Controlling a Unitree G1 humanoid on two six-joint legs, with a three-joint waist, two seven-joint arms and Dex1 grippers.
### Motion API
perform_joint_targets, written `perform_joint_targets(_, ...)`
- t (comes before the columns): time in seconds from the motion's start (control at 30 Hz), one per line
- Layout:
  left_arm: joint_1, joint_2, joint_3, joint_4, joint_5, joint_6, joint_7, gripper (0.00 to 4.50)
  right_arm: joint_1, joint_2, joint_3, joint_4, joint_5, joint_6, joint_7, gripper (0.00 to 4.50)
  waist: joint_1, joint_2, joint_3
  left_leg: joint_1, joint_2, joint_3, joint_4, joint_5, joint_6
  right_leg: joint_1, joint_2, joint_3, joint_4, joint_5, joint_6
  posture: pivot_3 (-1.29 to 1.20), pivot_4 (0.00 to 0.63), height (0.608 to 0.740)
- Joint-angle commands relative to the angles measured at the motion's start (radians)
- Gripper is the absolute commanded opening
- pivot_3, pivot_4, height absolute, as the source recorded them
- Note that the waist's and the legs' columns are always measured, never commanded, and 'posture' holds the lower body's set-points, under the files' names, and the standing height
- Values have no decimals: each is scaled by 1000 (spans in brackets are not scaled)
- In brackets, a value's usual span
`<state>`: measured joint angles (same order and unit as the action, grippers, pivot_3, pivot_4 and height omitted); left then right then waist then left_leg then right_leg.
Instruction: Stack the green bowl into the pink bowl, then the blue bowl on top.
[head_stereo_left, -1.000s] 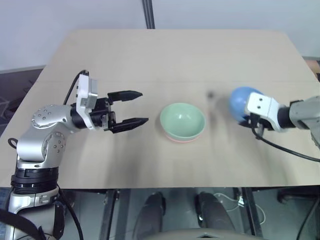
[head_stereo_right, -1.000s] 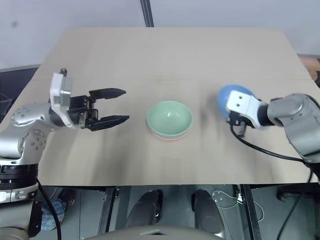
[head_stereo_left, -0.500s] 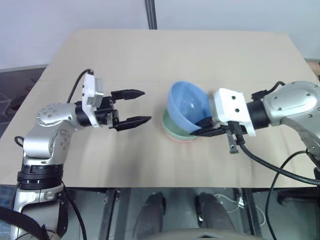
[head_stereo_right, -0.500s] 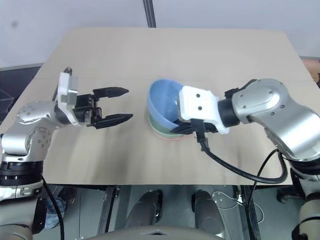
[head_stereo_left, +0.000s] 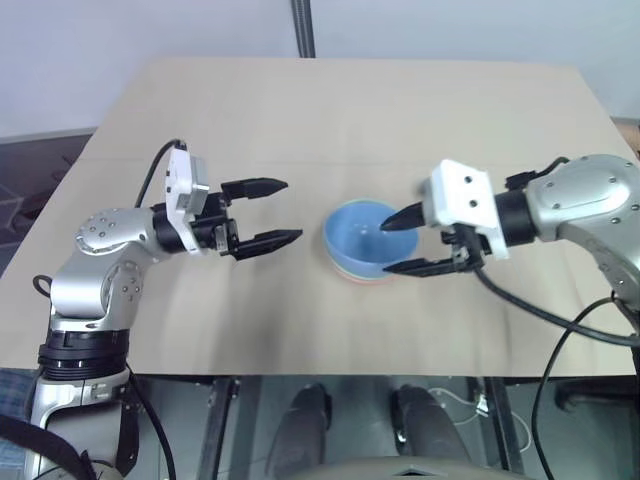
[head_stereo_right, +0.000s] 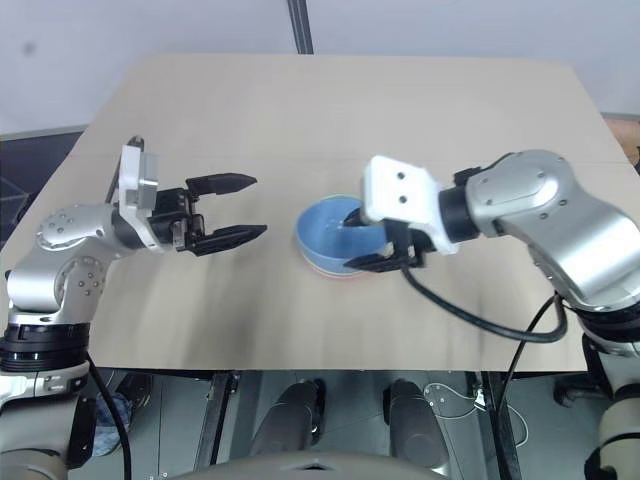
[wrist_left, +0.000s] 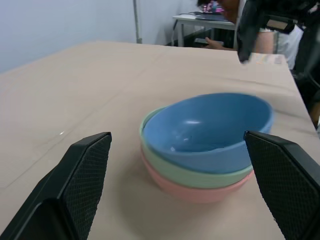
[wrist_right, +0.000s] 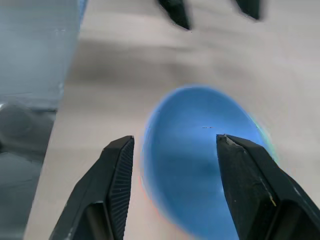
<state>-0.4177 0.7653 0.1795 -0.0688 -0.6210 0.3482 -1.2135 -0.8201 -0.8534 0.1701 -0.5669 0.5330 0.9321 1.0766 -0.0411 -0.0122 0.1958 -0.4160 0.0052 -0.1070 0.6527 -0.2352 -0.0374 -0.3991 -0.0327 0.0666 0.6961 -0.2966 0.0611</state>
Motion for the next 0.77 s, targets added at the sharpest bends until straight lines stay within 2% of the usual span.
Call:
perform_joint_targets(0.03, 47, 30, 57, -56, -1, -7, 23, 4500, 114, -25, -170, 21, 28, -63, -18, 2723, 0, 0, 0, 0, 0, 0, 0, 0, 0, 0, 0, 0, 0, 0, 0, 0, 150, 740)
perform_joint_targets(0.1, 70, 36, 70, -68, 0, -8, 38, 4500, 199, -29, -243, 38, 27, -110, -26, 2723, 1, -1, 0, 0, 0, 0, -1, 0, 0, 0, 0, 0, 0, 0, 0, 0, 150, 740)
perform_joint_targets(0.17, 112, 46, 94, -96, -12, 4, 49, 4500, 329, -36, -342, 63, 2, -242, 7, 2723, 4, -1, 0, 0, 0, 0, -1, 0, 0, 0, 0, 0, 0, 0, 0, 0, 150, 740)
perform_joint_targets(0.23, 152, 52, 113, -123, -20, 10, 58, 4500, 437, -69, -405, 99, -20, -337, 54, 2723, 3, 0, 0, 0, 0, 0, -1, 0, 0, 0, 0, 0, -1, 0, 0, 0, 150, 740)
perform_joint_targets(0.33, 194, 61, 133, -144, -23, 14, 64, 4500, 523, -92, -457, 159, -27, -423, 93, 2723, -1, 0, 0, 2, 0, 1, 0, 0, 0, 1, 0, 1, 1, 0, 0, 0, 150, 740)
perform_joint_targets(0.47, 214, 69, 146, -153, -27, 14, 66, 4500, 569, -100, -493, 195, 2, -483, 131, 2723, -2, 0, 0, 5, 2, 2, -1, 0, 0, 4, 2, 1, 1, 0, 0, 0, 150, 740)
perform_joint_targets(0.77, 238, 90, 143, -162, -16, -2, 41, 4500, 580, -103, -477, 222, 3, -527, 138, 2723, 0, 0, 0, 4, 1, 1, -1, 0, 0, 4, 1, 1, 0, 0, 0, 0, 150, 740)
